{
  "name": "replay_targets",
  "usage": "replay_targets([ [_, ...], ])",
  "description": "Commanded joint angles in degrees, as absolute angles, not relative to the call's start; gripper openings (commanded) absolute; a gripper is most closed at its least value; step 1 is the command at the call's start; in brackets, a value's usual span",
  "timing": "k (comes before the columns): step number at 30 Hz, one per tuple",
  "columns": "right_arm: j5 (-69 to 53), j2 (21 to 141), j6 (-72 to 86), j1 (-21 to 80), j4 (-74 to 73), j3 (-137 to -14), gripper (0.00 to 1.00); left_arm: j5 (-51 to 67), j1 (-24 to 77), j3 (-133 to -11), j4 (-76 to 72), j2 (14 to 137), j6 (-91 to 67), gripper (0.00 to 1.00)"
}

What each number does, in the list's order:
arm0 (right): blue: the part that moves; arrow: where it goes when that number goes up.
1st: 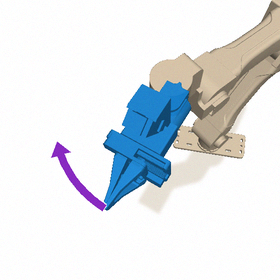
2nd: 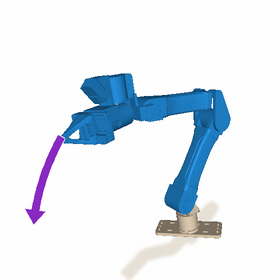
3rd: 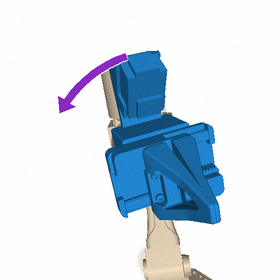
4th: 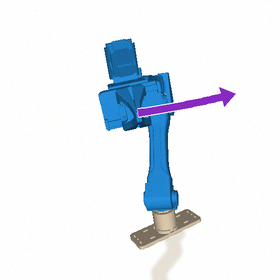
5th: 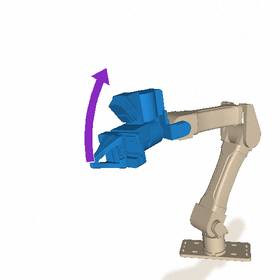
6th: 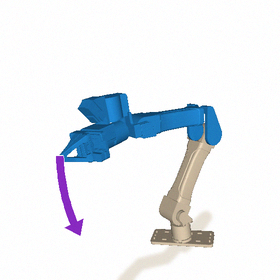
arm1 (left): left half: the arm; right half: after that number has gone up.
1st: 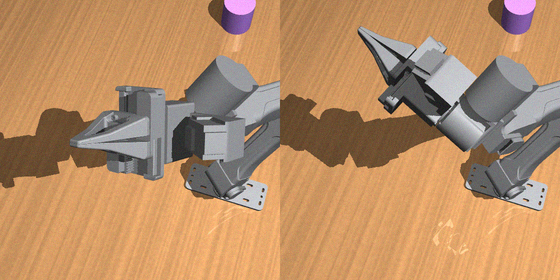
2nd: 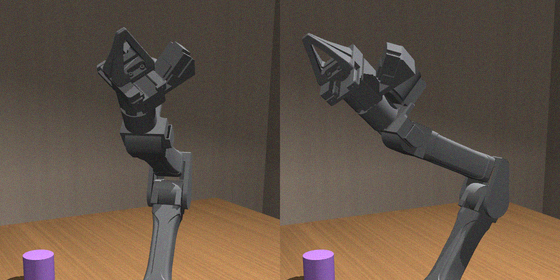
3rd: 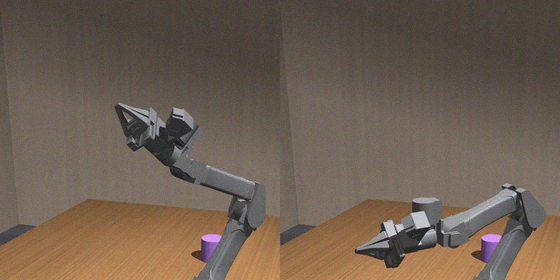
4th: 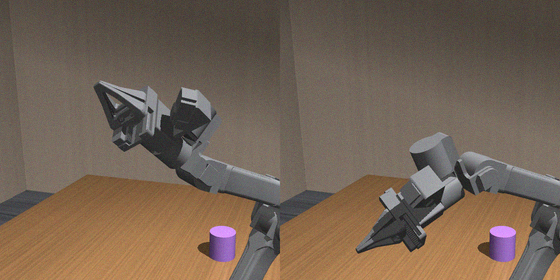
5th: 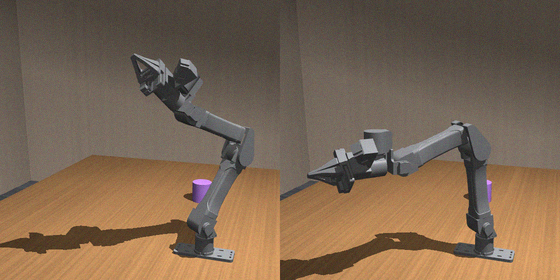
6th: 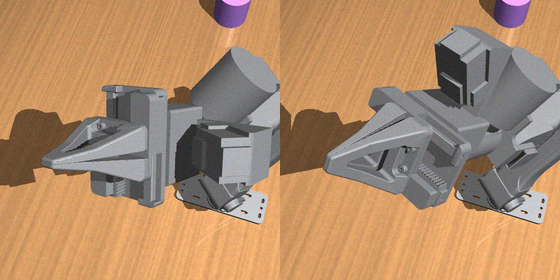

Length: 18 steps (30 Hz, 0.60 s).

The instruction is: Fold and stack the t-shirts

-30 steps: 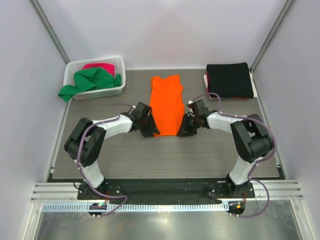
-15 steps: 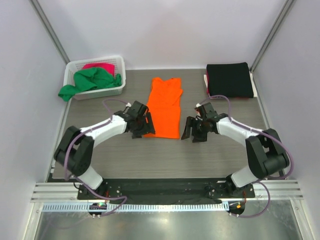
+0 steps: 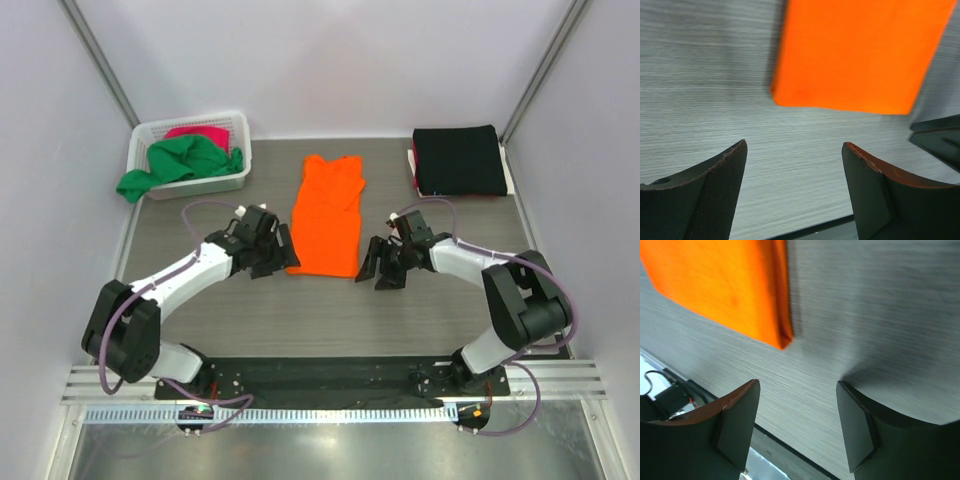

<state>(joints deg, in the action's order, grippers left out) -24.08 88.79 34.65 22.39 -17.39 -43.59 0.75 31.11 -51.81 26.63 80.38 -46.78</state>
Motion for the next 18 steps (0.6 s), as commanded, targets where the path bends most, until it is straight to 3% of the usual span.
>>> replay_targets([
  [1, -25.9, 92.8, 36.5, 22.6, -10.9, -44.4, 0.68, 3.2, 29.7, -49.6, 20.2, 81.6, -45.4, 0.77],
  [4, -26.0, 96.0, 36.9, 23.0, -9.1, -45.1, 0.64, 4.4, 29.3, -47.3, 16.4, 83.2, -45.5, 0.75],
  [6, -26.0, 97.1, 37.0, 23.0, -8.6, -45.2, 0.54, 5.4, 29.0, -45.8, 14.5, 84.8, -46.4, 0.73],
  [13, -25.9, 99.8, 37.1, 23.0, -6.9, -44.9, 0.35, 6.8, 28.5, -42.4, 6.7, 89.6, -49.1, 0.66],
  [18, -25.8, 100.8, 36.8, 23.1, -6.9, -44.8, 0.29, 6.4, 27.9, -41.3, 4.7, 90.5, -49.8, 0.62],
])
